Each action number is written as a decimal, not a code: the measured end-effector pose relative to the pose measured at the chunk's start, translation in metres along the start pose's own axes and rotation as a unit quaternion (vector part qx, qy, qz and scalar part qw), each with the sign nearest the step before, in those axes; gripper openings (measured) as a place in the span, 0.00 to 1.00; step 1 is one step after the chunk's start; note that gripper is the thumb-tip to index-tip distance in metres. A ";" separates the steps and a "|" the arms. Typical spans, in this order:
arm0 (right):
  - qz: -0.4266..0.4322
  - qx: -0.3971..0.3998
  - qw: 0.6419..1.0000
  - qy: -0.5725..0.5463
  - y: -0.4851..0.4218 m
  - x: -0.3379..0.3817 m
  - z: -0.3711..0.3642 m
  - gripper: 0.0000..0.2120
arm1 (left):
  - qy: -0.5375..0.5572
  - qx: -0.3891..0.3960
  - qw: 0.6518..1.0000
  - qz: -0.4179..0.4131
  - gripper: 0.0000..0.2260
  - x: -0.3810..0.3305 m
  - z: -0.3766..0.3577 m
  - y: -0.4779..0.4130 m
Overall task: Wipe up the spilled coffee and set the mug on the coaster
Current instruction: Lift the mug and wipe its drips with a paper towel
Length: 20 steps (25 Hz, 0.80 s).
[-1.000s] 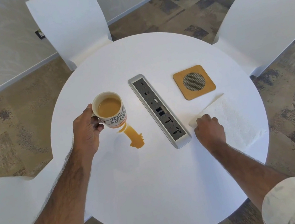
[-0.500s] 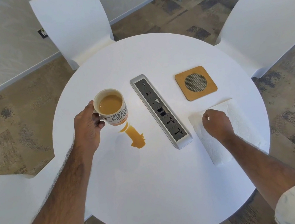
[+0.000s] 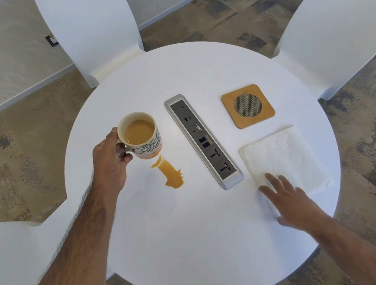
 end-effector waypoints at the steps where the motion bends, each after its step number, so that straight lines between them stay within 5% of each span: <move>1: 0.000 -0.006 1.000 0.005 0.003 0.001 -0.005 0.35 | 0.000 0.001 1.000 0.001 0.09 0.000 0.000 0.000; 11: -0.037 -0.138 0.983 -0.111 -0.002 -0.003 0.009 0.09 | 0.003 0.006 1.000 -0.005 0.09 -0.003 -0.004 0.003; 20: -0.034 -0.088 0.991 -0.099 -0.002 0.003 0.011 0.20 | 0.004 0.006 1.000 -0.008 0.10 -0.006 -0.007 0.008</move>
Point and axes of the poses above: each hand's wrist, its own y-axis away from the middle knuckle, its own z-axis out of the back of the hand, x = y × z, the point moved 6 cm from there along -y, towards the middle knuckle, and after that the axes turned 10 degrees about -y, right-handed, at the moved point
